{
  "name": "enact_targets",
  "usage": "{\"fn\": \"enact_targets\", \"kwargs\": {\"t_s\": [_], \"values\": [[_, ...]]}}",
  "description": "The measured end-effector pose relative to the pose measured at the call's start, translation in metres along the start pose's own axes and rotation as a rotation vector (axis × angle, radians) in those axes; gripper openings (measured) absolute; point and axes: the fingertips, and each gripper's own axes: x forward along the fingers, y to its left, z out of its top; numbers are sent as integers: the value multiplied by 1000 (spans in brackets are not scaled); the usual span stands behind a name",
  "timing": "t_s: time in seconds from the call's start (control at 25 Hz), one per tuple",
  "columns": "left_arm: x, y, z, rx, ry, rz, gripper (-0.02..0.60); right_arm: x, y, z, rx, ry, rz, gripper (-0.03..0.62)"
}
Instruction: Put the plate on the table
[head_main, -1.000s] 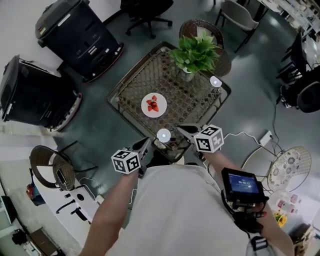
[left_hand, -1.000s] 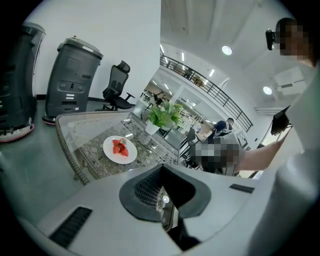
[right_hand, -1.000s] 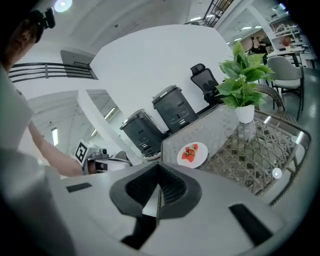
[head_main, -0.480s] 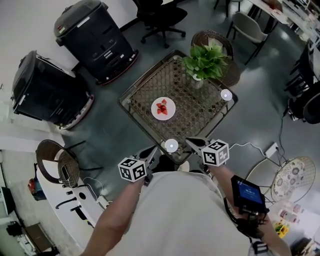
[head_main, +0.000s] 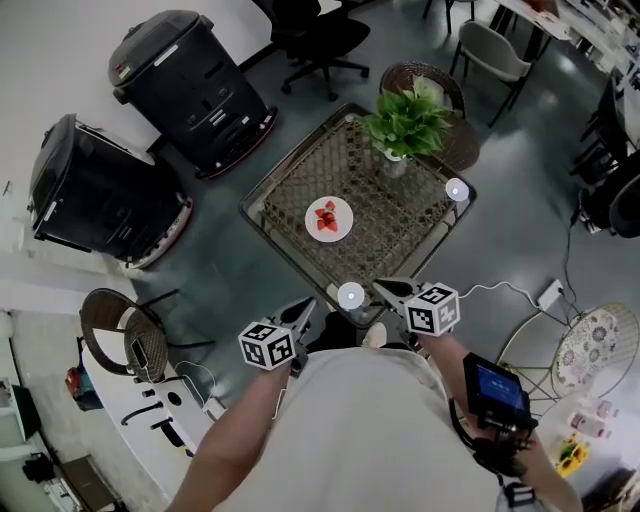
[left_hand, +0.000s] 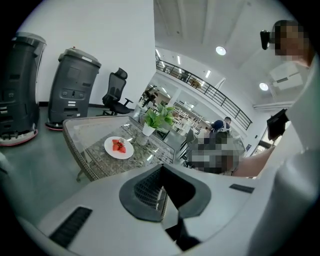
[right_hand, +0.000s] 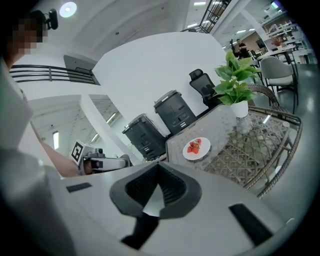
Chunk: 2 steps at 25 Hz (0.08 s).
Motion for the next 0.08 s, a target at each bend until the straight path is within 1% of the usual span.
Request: {"fn": "enact_targets", "kwargs": {"t_s": [0.08], "values": [[2, -2, 1, 9, 1, -5, 5, -1, -2, -1, 1, -2, -5, 5]]}}
